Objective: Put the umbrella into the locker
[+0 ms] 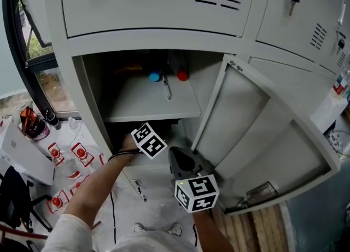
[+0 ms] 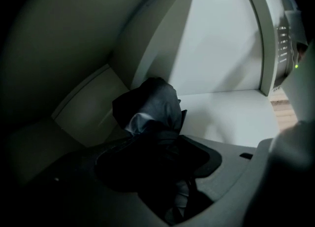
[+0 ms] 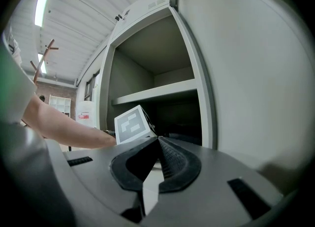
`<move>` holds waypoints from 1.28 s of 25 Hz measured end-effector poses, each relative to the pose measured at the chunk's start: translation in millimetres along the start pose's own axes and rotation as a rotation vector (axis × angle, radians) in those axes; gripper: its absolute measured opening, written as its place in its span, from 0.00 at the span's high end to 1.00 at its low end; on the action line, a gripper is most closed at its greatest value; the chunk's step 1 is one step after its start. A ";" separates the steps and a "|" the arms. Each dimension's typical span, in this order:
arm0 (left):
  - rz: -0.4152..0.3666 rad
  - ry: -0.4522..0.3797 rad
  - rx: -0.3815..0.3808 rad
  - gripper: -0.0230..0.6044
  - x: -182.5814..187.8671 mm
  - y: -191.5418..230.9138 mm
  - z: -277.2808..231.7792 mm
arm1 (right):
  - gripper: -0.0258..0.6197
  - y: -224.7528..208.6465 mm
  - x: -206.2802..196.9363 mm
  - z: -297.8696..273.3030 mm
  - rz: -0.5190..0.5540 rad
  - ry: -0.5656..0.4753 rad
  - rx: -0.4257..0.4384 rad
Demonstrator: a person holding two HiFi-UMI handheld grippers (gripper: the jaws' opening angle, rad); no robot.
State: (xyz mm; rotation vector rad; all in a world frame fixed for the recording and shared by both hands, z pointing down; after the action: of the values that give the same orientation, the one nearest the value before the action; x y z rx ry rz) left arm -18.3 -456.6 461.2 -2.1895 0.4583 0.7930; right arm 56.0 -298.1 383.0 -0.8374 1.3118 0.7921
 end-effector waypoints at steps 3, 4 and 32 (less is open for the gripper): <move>0.000 0.000 -0.002 0.56 -0.2 0.0 -0.2 | 0.96 -0.7 -1.5 -0.6 -0.003 0.003 -0.001; 0.002 0.000 -0.003 0.56 -0.4 0.0 -0.3 | 0.96 -0.5 -2.0 -0.9 -0.004 0.003 0.000; -0.016 -0.025 0.041 0.46 0.2 3.2 3.1 | 0.96 -0.7 -1.1 0.9 0.001 0.011 0.010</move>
State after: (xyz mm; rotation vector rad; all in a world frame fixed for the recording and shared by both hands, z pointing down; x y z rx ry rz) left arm -21.1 -456.4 457.8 -2.1405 0.4407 0.7946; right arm 56.9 -297.8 384.2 -0.8344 1.3251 0.7822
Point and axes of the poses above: the fingertips, and each gripper's own axes: z backward along the fingers, y to its left, x out of its top, the point moved 4 cm from there along z, backward along the fingers, and after that the axes turned 10 degrees about -y, right-handed, at the moved point
